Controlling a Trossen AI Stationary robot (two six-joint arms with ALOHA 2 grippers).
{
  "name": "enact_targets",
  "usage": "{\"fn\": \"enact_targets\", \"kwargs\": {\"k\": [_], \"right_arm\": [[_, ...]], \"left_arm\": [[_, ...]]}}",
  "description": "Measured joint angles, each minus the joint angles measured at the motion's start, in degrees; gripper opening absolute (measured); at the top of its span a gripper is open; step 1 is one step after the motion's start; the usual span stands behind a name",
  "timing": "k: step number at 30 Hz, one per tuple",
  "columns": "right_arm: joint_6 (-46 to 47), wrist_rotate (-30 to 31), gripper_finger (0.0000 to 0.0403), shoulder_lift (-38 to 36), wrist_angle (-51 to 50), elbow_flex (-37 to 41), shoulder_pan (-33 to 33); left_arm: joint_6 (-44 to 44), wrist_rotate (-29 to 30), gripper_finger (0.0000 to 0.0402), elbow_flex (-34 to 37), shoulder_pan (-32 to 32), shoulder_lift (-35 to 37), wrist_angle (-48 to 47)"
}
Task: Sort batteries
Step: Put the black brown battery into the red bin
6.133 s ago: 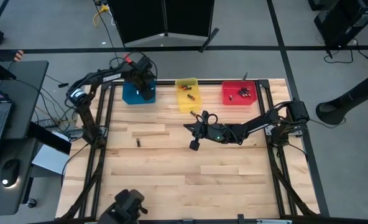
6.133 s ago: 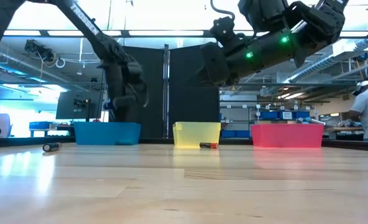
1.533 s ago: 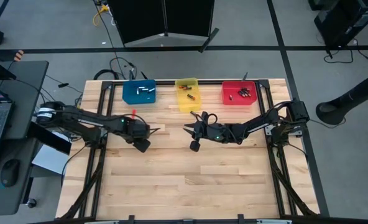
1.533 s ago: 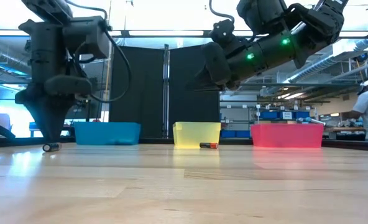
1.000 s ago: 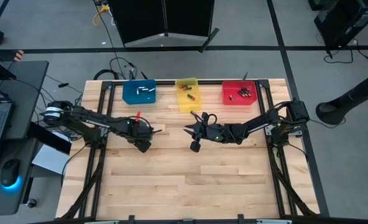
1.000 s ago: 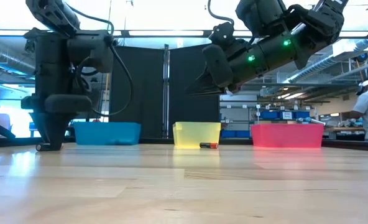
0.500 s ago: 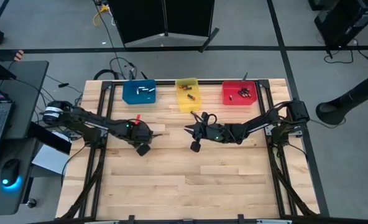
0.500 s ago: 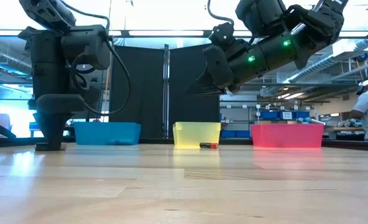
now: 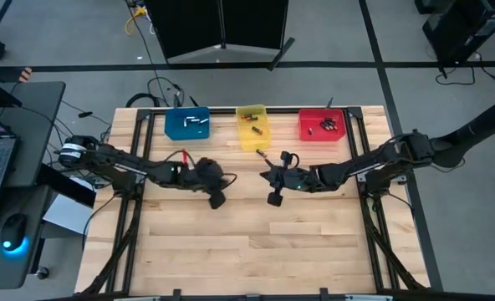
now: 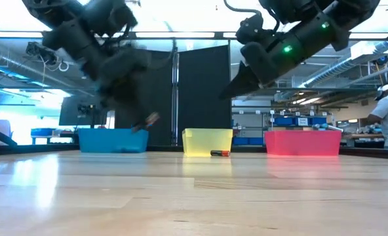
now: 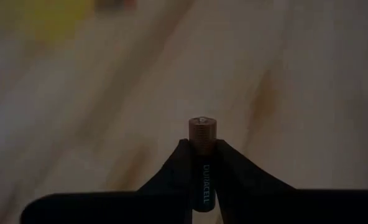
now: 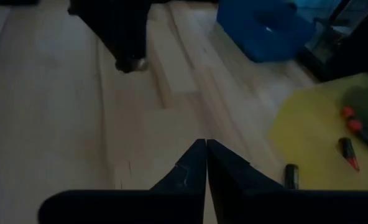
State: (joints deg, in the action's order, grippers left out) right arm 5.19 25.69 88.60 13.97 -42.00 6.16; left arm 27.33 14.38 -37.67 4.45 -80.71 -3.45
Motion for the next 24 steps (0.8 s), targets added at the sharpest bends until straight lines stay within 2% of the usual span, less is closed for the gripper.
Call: {"fn": "enact_targets", "kwargs": {"k": [5,9,13,15,24], "right_arm": [[1.98,-4.96,0.0023,0.81,8.86,3.55,0.15],[2.75,-7.96,0.0028,2.97,23.16,6.87,0.29],[2.79,-9.07,0.0038,4.25,32.53,8.61,0.26],[2.77,-9.11,0.0046,3.99,35.61,8.52,0.26],[2.11,-12.65,0.0102,3.94,47.28,8.52,0.57]], "left_arm": [[-9.84,0.17,0.0043,1.57,-0.21,0.09,19.53],[-17.05,-0.10,0.0043,4.46,-0.36,0.09,36.38],[-21.06,-4.75,0.0043,6.59,-0.94,0.09,50.22],[-21.31,-6.45,0.0043,6.86,-1.43,0.15,53.91],[-23.76,-11.33,0.0043,5.60,-2.90,0.15,58.44]]}}
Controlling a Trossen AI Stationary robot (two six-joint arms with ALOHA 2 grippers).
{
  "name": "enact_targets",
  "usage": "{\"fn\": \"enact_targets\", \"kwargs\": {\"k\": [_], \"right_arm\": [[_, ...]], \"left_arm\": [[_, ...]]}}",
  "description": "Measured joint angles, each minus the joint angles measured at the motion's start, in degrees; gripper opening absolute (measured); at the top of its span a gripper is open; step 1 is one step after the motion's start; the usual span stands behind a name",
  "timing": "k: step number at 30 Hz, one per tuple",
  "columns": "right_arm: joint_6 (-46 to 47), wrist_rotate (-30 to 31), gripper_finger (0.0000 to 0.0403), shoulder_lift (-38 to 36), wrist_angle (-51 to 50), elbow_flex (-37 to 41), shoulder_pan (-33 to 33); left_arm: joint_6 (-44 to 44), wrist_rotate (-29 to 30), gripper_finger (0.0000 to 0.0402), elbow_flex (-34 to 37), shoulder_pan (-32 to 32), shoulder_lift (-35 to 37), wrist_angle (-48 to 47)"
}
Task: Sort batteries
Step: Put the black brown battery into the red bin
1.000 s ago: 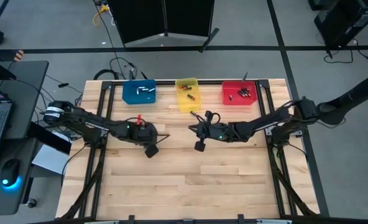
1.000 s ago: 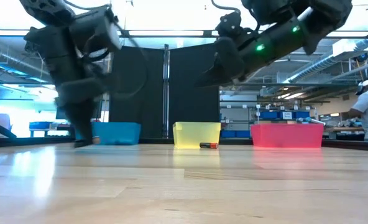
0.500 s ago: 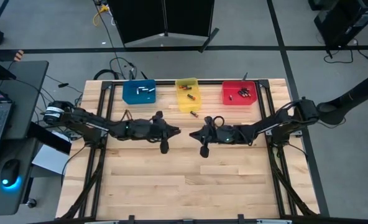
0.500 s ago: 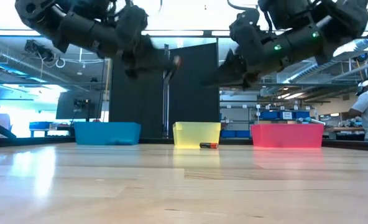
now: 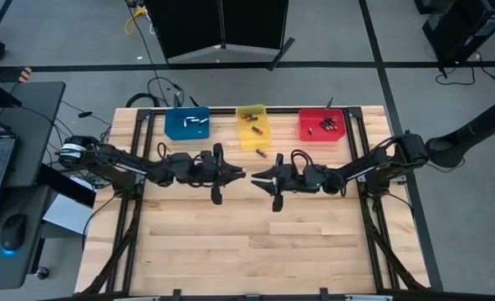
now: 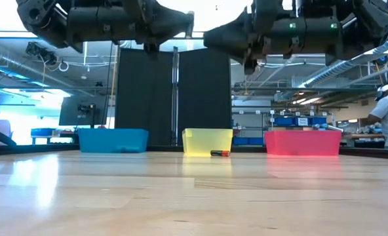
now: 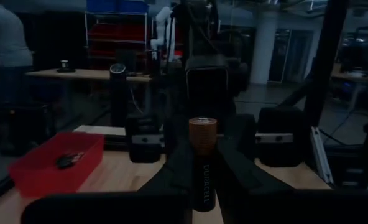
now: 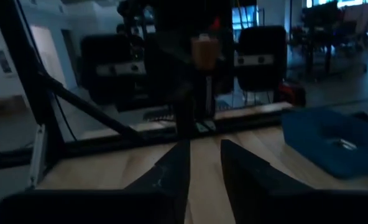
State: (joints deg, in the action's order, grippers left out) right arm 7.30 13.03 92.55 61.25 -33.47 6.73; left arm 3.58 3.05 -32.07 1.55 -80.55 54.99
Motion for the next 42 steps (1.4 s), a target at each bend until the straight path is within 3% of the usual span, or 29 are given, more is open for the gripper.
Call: {"fn": "enact_targets", "kwargs": {"k": [7,22,27,31,36,42], "right_arm": [[-1.47,-1.89,0.0131,-0.04,3.73,-0.04,0.01],[-1.93,-2.86,0.0131,-0.04,4.73,-0.22,0.00],[-2.10,-2.76,0.0112,-0.04,4.70,-0.22,-0.01],[-3.34,-2.41,0.0066,-0.04,4.69,-0.20,0.01],[-4.58,-2.10,0.0062,-0.04,4.62,-0.15,0.31],[-4.75,-1.15,0.0062,-0.01,4.69,-0.17,0.39]], "left_arm": [[-0.85,-1.87,0.0043,-2.39,-0.12,-1.02,-0.75],[-1.93,-5.99,0.0043,-8.32,-1.22,-7.22,-0.86],[-1.88,-6.42,0.0043,-8.33,-1.56,-7.26,-0.87],[-1.81,-6.66,0.0043,-8.33,-1.56,-7.23,-1.31],[-1.89,-6.58,0.0044,-8.33,-1.54,-7.19,-1.81],[-7.07,-5.88,0.0118,-8.38,-1.56,-6.85,-2.82]]}}
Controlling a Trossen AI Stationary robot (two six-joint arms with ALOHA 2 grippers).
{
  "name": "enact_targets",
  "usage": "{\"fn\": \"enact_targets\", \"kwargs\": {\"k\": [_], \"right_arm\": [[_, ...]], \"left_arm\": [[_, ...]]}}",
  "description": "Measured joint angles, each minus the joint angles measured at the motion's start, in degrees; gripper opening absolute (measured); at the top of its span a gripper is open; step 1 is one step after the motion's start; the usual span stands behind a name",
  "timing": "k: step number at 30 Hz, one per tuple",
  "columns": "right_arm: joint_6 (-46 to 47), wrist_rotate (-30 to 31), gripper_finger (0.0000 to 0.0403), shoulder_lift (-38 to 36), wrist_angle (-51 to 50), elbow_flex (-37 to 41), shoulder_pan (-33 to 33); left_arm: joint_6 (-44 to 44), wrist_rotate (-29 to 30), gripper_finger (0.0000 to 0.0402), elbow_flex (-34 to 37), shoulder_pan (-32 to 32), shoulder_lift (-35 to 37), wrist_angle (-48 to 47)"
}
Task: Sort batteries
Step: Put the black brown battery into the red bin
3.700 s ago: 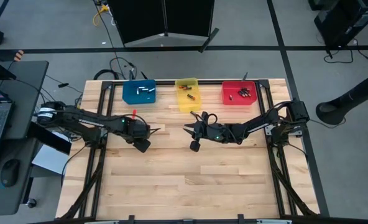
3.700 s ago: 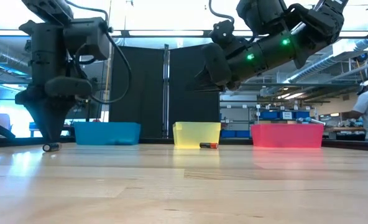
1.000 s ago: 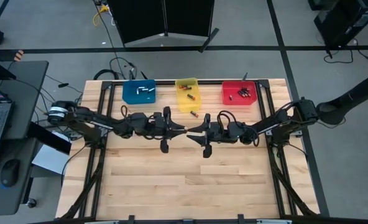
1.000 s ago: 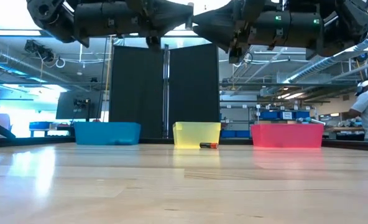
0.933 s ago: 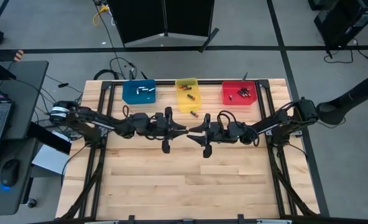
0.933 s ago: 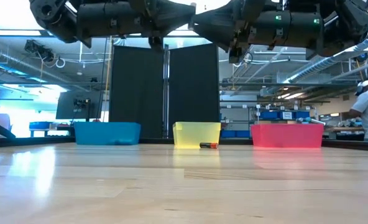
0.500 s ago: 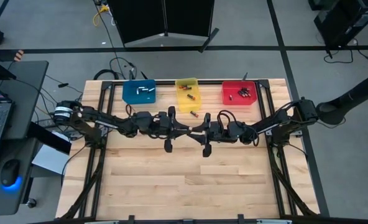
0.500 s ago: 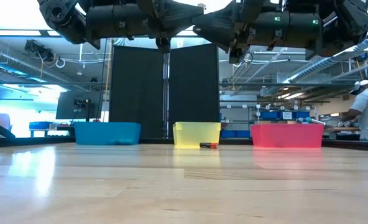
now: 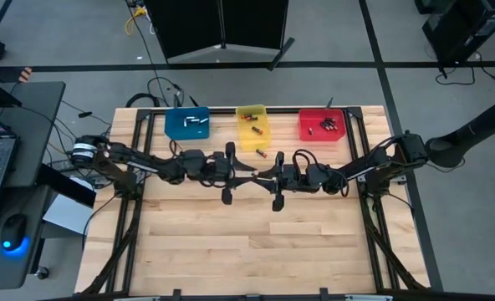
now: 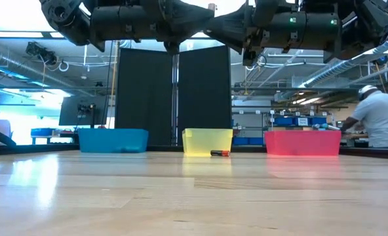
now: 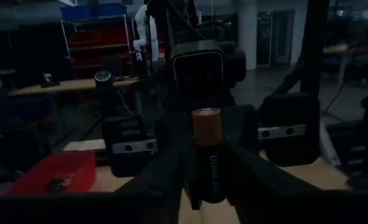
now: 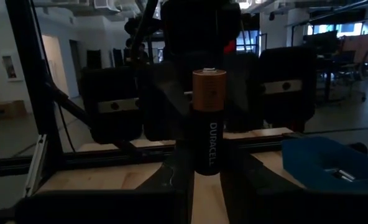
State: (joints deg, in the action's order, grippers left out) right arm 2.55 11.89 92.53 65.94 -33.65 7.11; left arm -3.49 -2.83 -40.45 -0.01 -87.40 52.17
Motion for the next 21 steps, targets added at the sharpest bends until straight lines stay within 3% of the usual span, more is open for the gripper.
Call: {"fn": "enact_targets", "kwargs": {"k": [5,14,17,21], "right_arm": [[-0.20,0.26,0.0062,0.00,-0.01,-0.02,0.00],[-1.57,2.86,0.0062,-1.70,-1.75,-0.04,-1.33],[-2.30,8.51,0.0062,-5.48,-9.88,-0.60,-3.06],[1.23,16.18,0.0062,-12.67,-31.68,-3.33,-7.52]], "left_arm": [[-4.59,1.60,0.0153,0.02,0.00,3.10,-3.91],[-9.87,3.69,0.0159,3.20,0.41,14.15,-9.06],[-9.85,3.69,0.0159,6.52,0.57,16.54,-9.01],[-9.40,3.70,0.0160,11.71,0.55,17.67,-5.93]]}}
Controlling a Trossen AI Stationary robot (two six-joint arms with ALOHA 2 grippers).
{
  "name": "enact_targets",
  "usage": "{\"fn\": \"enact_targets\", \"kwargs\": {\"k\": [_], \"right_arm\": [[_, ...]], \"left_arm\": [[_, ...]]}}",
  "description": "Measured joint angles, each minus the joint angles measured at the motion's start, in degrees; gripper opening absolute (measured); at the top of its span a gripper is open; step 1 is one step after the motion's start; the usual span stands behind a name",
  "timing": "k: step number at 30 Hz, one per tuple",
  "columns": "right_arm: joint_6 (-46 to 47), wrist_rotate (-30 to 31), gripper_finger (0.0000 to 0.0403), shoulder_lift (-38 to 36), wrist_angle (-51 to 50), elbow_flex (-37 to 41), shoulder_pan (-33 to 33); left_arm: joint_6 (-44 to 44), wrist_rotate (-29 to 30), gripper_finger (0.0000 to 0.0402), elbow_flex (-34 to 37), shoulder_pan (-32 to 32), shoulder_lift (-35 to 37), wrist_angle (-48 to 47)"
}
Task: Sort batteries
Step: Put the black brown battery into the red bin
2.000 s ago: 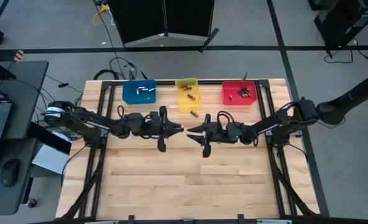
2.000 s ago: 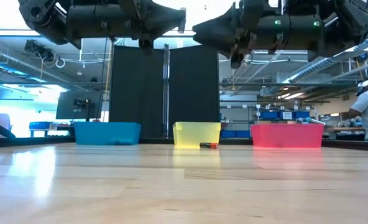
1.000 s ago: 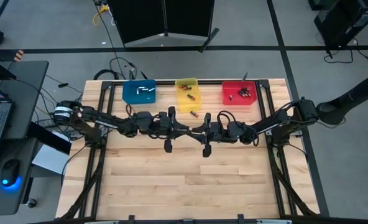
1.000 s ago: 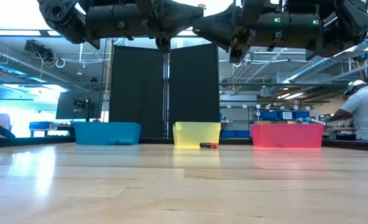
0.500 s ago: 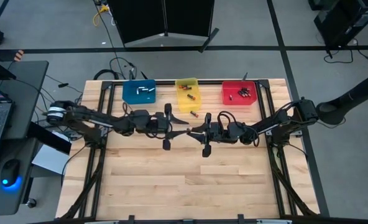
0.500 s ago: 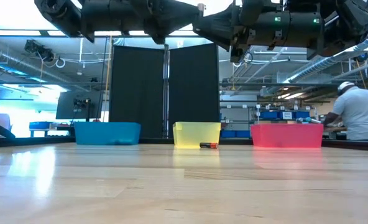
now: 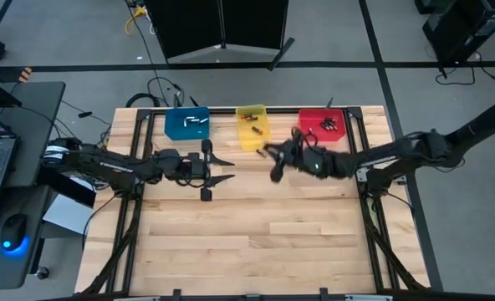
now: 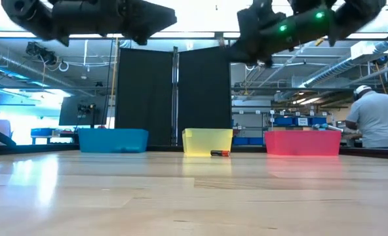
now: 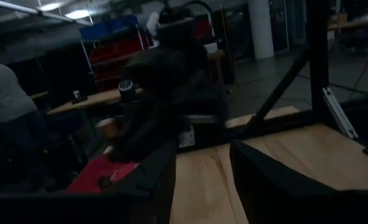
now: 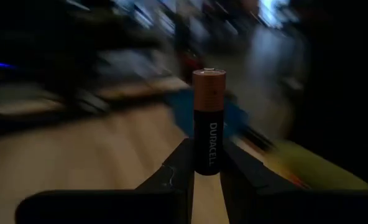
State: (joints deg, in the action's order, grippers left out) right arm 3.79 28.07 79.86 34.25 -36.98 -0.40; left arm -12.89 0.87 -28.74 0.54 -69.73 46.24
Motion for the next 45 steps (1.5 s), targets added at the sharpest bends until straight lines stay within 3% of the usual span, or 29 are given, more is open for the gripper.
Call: {"fn": "enact_targets", "kwargs": {"k": [8,12,16,27,39,45], "right_arm": [[20.10,6.21,0.0062,-7.92,-49.77,-10.31,-14.07],[27.29,4.20,0.0062,-7.85,-64.23,-12.80,-21.03],[29.23,-1.11,0.0062,-7.54,-70.67,-12.84,-29.43],[23.16,-12.01,0.0062,1.88,-72.97,-14.62,-44.67],[18.24,-13.28,0.0062,16.12,-82.47,-25.57,-50.78],[17.45,-15.02,0.0062,19.76,-85.05,-26.85,-53.24]], "left_arm": [[3.05,0.59,0.0160,8.60,0.04,0.07,13.96],[4.46,0.81,0.0160,11.11,0.04,0.07,17.61],[5.11,1.00,0.0160,12.25,0.07,0.07,18.03],[5.56,1.02,0.0160,12.91,0.07,0.07,18.15],[5.65,1.02,0.0160,12.91,0.07,0.06,17.92],[5.65,1.05,0.0160,12.91,0.07,0.04,16.98]]}}
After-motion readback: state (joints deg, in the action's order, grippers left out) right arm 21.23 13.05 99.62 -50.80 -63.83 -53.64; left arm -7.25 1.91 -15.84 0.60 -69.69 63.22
